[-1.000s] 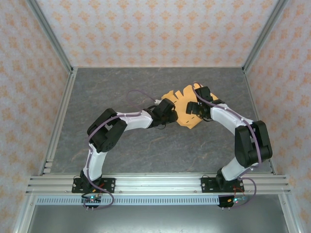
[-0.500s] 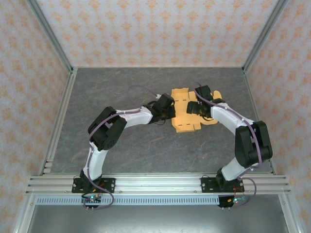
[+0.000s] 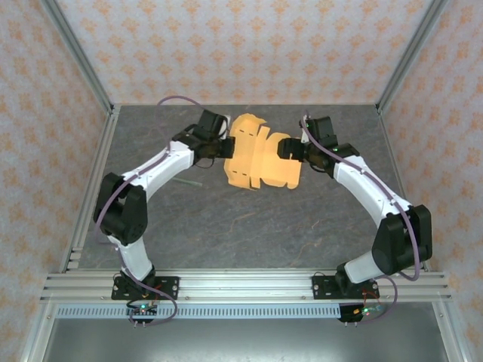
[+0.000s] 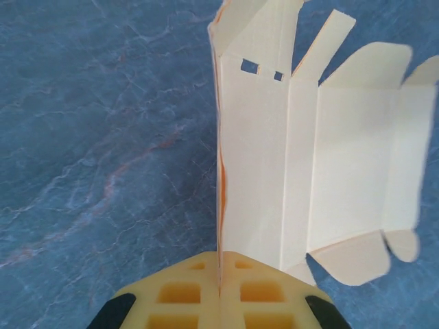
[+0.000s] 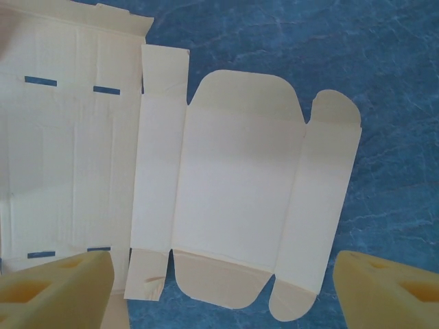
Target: Fold the paper box
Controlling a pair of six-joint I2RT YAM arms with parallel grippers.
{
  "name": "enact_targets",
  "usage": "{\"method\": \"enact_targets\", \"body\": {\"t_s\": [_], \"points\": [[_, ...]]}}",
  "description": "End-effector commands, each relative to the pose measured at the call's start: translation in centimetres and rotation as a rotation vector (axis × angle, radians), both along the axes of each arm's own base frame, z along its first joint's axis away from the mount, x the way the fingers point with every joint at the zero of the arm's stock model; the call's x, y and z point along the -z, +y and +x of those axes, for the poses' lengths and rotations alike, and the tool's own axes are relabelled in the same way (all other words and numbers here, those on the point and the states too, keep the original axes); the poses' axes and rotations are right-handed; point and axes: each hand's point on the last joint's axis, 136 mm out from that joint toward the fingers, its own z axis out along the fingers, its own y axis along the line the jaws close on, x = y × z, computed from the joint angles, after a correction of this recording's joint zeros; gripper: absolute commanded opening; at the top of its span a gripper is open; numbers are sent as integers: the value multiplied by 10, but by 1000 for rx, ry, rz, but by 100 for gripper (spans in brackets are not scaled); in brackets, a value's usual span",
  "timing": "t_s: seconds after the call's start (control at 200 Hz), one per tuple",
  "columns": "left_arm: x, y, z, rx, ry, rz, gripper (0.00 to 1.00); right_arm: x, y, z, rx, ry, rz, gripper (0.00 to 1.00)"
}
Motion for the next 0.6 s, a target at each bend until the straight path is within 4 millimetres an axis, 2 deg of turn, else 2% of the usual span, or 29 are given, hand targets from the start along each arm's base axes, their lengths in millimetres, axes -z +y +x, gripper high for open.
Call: {"method": "enact_targets", "body": {"t_s": [0.0, 0.09, 0.22, 0.345, 0.435, 0.535, 0.596], "points": [[-11, -1, -21, 73, 65, -118, 0, -13, 18, -4, -98, -7, 43, 82], [-29, 3, -28, 126, 23, -94, 0, -24, 27, -6, -153, -33, 54, 82], [-54, 1, -40, 257, -6, -36, 0, -56, 44, -3, -263, -110, 83, 82], [-71, 8, -44, 344, -56, 65, 0, -86, 53, 7, -383, -240, 19, 82], [-87, 5, -52, 456, -105, 105, 0, -97, 56, 14, -461, -299, -48, 83], [-98, 5, -62, 568, -138, 154, 0, -99, 70, 0, -639, -298, -75, 84], [-103, 4, -67, 619, -141, 172, 0, -97, 71, -6, -701, -300, -93, 84]]}}
